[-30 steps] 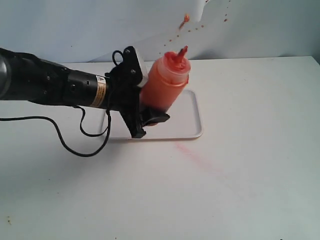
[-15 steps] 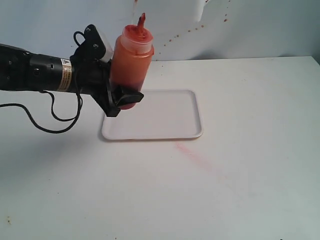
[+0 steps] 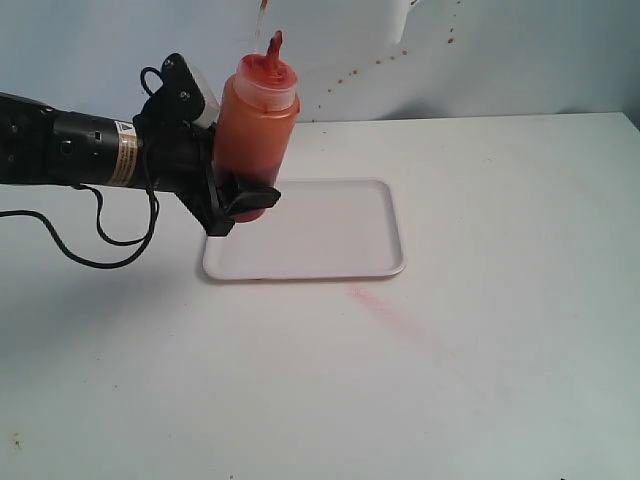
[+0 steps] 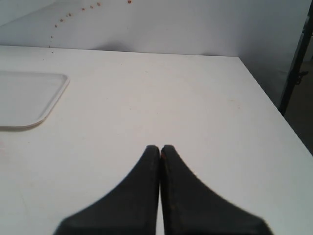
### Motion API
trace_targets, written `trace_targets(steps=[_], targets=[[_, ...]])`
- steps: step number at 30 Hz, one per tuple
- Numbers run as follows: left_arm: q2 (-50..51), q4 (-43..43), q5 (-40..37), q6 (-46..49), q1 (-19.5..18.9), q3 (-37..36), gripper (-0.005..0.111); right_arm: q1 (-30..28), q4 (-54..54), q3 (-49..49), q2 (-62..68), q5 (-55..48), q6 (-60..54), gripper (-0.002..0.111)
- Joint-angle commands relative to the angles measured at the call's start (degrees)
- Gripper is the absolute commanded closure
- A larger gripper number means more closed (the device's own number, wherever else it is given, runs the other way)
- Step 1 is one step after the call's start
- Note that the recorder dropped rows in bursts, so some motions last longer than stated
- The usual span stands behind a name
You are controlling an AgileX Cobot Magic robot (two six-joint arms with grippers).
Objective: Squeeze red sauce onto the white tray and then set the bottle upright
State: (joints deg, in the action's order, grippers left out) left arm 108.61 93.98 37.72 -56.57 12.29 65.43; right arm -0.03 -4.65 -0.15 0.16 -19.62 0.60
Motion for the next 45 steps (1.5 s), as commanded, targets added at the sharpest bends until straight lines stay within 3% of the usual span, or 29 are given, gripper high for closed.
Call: trace_targets(steps=[1,15,19,21,38,45], targets=[[-1.1,-1.8,0.8,-0.2,0.0,0.1,0.107,0.0,-0.5,0.2,-0.2,0.7,-0.2,0.108],[-1.1,-1.9,0.8,-0.2,0.0,0.1,0.107,0.0,3.9,0.2,-0.2,22.2,0.7,0.108],[-1.1,-2.2,1.1,-0.2,0.0,0.1,0.107,0.0,18.1,0.2,-0.2,29.0,6.8,0.108],[-1.1,-2.2,1.2,-0.2,0.0,0.1,0.107,0.0,18.8,0.2,-0.2,30.4,8.8,0.108],[-1.1,-1.7,0.7,0.0,0.0,0.1,0.107,0.2,15.3,-7.3,-0.2,17.3,8.9,0.108],[-1.1,-1.7,-7.5,0.0,0.0,0.1,0.107,0.2,19.7,-14.2,6.2,11.4,8.9,0.108]])
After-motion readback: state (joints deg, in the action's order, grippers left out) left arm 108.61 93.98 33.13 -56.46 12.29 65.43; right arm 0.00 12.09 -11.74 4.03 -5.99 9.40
